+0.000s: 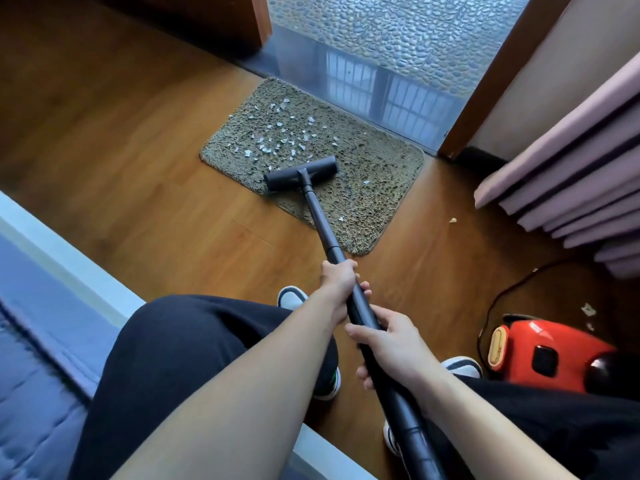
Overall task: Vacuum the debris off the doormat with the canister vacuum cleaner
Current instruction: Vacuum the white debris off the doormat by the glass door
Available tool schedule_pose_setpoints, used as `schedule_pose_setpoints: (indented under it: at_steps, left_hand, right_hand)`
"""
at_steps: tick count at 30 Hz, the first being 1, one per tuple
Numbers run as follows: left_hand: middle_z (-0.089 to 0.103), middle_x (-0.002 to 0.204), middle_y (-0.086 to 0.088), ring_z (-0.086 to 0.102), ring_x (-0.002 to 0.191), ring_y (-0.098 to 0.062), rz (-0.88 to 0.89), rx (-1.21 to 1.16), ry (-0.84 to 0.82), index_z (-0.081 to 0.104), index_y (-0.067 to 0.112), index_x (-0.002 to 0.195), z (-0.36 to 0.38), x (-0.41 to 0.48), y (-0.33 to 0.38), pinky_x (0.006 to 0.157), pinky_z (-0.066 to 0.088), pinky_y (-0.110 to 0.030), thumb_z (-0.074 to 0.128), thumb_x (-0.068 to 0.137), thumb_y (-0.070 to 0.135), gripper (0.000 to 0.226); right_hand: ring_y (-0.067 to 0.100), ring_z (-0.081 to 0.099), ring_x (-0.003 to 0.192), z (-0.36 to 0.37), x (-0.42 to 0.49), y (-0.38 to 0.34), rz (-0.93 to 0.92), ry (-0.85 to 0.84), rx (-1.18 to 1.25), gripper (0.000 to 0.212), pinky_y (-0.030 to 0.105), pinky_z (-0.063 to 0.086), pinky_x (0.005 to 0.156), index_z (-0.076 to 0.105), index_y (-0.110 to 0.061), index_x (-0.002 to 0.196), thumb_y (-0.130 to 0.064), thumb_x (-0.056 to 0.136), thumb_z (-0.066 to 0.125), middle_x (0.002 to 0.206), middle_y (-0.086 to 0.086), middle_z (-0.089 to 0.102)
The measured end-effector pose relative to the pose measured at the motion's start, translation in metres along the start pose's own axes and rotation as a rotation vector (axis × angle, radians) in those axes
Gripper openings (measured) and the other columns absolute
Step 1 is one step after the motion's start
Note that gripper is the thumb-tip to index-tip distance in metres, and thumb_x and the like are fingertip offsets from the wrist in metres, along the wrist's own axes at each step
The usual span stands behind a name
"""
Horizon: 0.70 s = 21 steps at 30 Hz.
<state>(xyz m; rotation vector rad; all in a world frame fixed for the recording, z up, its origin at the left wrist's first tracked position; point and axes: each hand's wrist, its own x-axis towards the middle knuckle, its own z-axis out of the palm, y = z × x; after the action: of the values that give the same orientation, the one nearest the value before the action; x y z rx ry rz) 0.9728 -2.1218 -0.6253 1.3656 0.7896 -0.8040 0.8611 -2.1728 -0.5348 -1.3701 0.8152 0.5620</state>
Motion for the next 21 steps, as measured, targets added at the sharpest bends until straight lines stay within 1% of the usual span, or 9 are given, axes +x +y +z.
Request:
schedule_pose_setpoints:
  at_steps: [3, 6, 9, 13, 15, 18, 21]
  left_hand:
    - [0.044, 0.071, -0.01, 0.049, 0.048, -0.018, 0.023, -0.059, -0.013, 0.036, 0.01, 0.109, 0.001, 0.011, 0.014, 0.04, 0.046, -0.022, 0.051, 0.097, 0.004, 0.02]
    - [0.047, 0.072, -0.009, 0.052, 0.051, -0.017, 0.026, -0.11, -0.039, 0.035, 0.011, 0.108, 0.0, 0.016, 0.018, 0.039, 0.046, -0.021, 0.054, 0.1, 0.011, 0.02]
    - [0.048, 0.074, -0.008, 0.053, 0.05, -0.017, 0.015, -0.105, -0.041, 0.035, 0.012, 0.109, 0.001, 0.014, 0.013, 0.04, 0.046, -0.021, 0.053, 0.101, 0.014, 0.02]
    - [0.046, 0.072, -0.009, 0.048, 0.045, -0.017, -0.014, -0.088, -0.034, 0.035, 0.011, 0.108, 0.001, 0.007, -0.001, 0.04, 0.046, -0.022, 0.053, 0.1, 0.012, 0.02]
    - [0.045, 0.071, -0.008, 0.046, 0.041, -0.016, -0.027, -0.073, -0.03, 0.035, 0.011, 0.108, 0.002, 0.0, -0.012, 0.04, 0.045, -0.022, 0.053, 0.1, 0.015, 0.019]
    - [0.044, 0.074, -0.009, 0.047, 0.042, -0.017, -0.038, -0.055, -0.014, 0.035, 0.011, 0.106, 0.004, -0.016, -0.031, 0.041, 0.046, -0.023, 0.053, 0.1, 0.018, 0.02]
    - [0.044, 0.076, -0.009, 0.047, 0.043, -0.017, -0.048, -0.054, -0.022, 0.036, 0.012, 0.106, 0.004, -0.031, -0.049, 0.042, 0.046, -0.023, 0.053, 0.1, 0.019, 0.019]
  right_hand:
    - [0.022, 0.06, 0.044, 0.0, 0.009, -0.011, 0.008, -0.014, 0.031, 0.013, 0.028, 0.051, 0.041, 0.065, -0.02, 0.105, -0.012, 0.094, 0.066, 0.077, 0.01, 0.058]
    - [0.022, 0.06, 0.043, -0.002, 0.011, -0.014, 0.021, -0.022, 0.027, 0.018, 0.028, 0.05, 0.041, 0.064, -0.017, 0.112, -0.011, 0.094, 0.065, 0.076, 0.011, 0.058]
    - [0.023, 0.061, 0.044, -0.007, 0.005, -0.01, 0.028, -0.016, 0.014, 0.017, 0.026, 0.049, 0.041, 0.065, -0.016, 0.11, -0.012, 0.094, 0.066, 0.077, 0.012, 0.057]
    - [0.025, 0.059, 0.044, -0.016, -0.016, 0.005, 0.036, -0.032, -0.006, 0.015, 0.026, 0.047, 0.041, 0.066, -0.016, 0.108, -0.011, 0.093, 0.066, 0.075, 0.015, 0.058]
    - [0.024, 0.058, 0.042, -0.02, -0.026, 0.015, 0.037, -0.031, -0.01, 0.016, 0.026, 0.046, 0.04, 0.066, -0.015, 0.108, -0.011, 0.093, 0.067, 0.078, 0.014, 0.057]
    - [0.026, 0.059, 0.043, -0.026, -0.04, 0.032, 0.03, -0.021, -0.033, 0.017, 0.027, 0.047, 0.04, 0.066, -0.018, 0.107, -0.011, 0.092, 0.068, 0.081, 0.015, 0.056]
    - [0.029, 0.06, 0.044, -0.029, -0.055, 0.05, 0.02, -0.02, -0.05, 0.017, 0.029, 0.048, 0.039, 0.065, -0.021, 0.105, -0.01, 0.092, 0.068, 0.08, 0.015, 0.053]
